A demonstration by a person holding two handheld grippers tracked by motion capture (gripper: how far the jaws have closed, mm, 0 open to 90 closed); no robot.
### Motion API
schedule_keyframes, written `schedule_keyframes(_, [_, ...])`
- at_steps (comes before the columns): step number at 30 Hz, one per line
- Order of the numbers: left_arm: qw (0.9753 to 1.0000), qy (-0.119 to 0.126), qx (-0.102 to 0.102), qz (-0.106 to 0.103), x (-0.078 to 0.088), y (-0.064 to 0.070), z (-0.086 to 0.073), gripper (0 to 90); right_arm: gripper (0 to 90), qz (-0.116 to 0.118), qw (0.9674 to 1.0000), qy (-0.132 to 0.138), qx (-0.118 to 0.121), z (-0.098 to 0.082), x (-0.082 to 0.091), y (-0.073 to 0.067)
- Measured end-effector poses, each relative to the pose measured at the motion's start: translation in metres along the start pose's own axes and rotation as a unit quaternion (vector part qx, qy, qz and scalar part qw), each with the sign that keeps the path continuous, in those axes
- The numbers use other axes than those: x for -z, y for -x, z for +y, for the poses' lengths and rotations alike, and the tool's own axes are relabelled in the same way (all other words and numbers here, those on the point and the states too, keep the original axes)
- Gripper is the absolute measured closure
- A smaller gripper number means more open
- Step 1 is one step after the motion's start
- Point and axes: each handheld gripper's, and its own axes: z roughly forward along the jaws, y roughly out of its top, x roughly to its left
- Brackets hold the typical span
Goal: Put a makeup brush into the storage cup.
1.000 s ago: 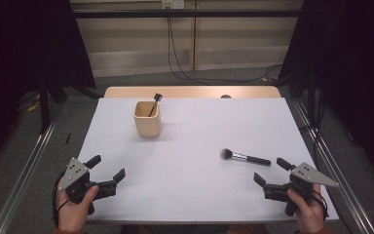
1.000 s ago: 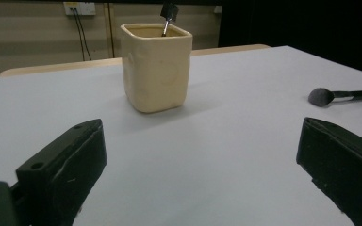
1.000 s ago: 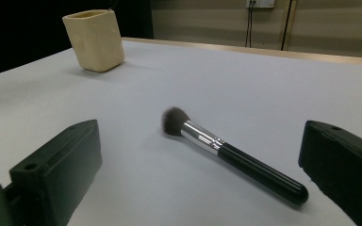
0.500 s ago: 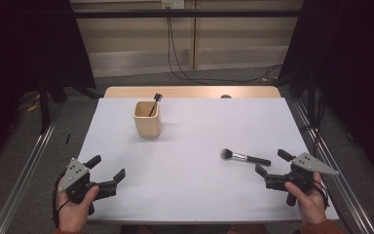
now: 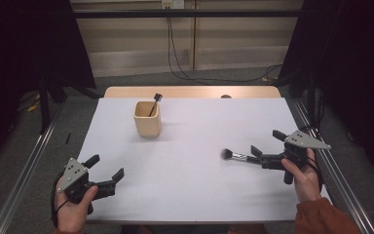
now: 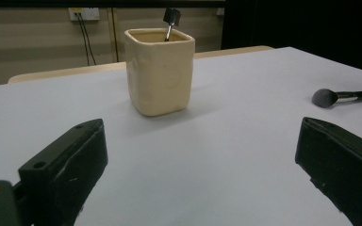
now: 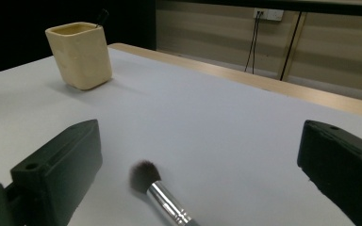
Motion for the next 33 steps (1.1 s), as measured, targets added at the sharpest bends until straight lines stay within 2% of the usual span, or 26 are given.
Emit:
schedule_keyframes(4, [1.0000, 0.000, 0.003, 0.005, 0.002, -0.001, 0.000, 3.0, 0.6, 0.003, 0.9999, 0.007, -0.011, 0.005, -0.010, 0.006])
schedule_keyframes(9, [1.0000, -0.001, 0.006, 0.004, 0.003, -0.001, -0.001, 3.0, 0.6, -0.002, 1.0000, -0.007, 0.000, 0.007, -0.026, 0.012])
schedule_keyframes(13, [1.0000, -0.003, 0.002, 0.005, 0.004, -0.002, -0.001, 3.1, 1.1, 0.007, 0.9997, -0.022, -0.005, 0.010, -0.033, 0.015])
schedule_keyframes(15, [1.0000, -0.002, 0.002, 0.004, 0.005, -0.002, -0.001, 3.1, 1.1, 0.008, 0.9994, -0.033, -0.006, 0.014, -0.035, 0.016])
schedule_keyframes(20, [1.0000, 0.001, 0.004, 0.003, 0.005, -0.002, -0.001, 3.1, 0.5, 0.011, 0.9974, -0.071, 0.012, 0.023, -0.037, 0.016])
schedule_keyframes(22, [1.0000, -0.001, 0.003, 0.003, 0.005, -0.002, -0.001, 3.1, 0.4, 0.019, 0.9965, -0.081, 0.007, 0.025, -0.037, 0.018])
schedule_keyframes(25, [1.0000, -0.002, 0.003, 0.002, 0.005, -0.002, -0.001, 3.1, 0.5, 0.018, 0.9939, -0.107, 0.021, 0.029, -0.039, 0.020])
schedule_keyframes(26, [1.0000, -0.003, 0.002, 0.001, 0.004, -0.002, -0.001, 3.2, 0.5, 0.021, 0.9932, -0.113, 0.019, 0.030, -0.040, 0.020])
schedule_keyframes(27, [1.0000, -0.004, 0.005, 0.001, 0.004, -0.002, -0.001, 3.1, 0.6, 0.027, 0.9915, -0.126, 0.020, 0.030, -0.041, 0.022])
schedule_keyframes(31, [1.0000, -0.007, 0.006, -0.002, 0.003, -0.002, -0.002, 3.1, 0.7, 0.025, 0.9864, -0.160, 0.027, 0.031, -0.046, 0.024])
schedule_keyframes(33, [1.0000, -0.008, 0.004, -0.004, 0.003, -0.002, -0.002, 3.1, 0.8, 0.030, 0.9819, -0.183, 0.037, 0.030, -0.048, 0.024])
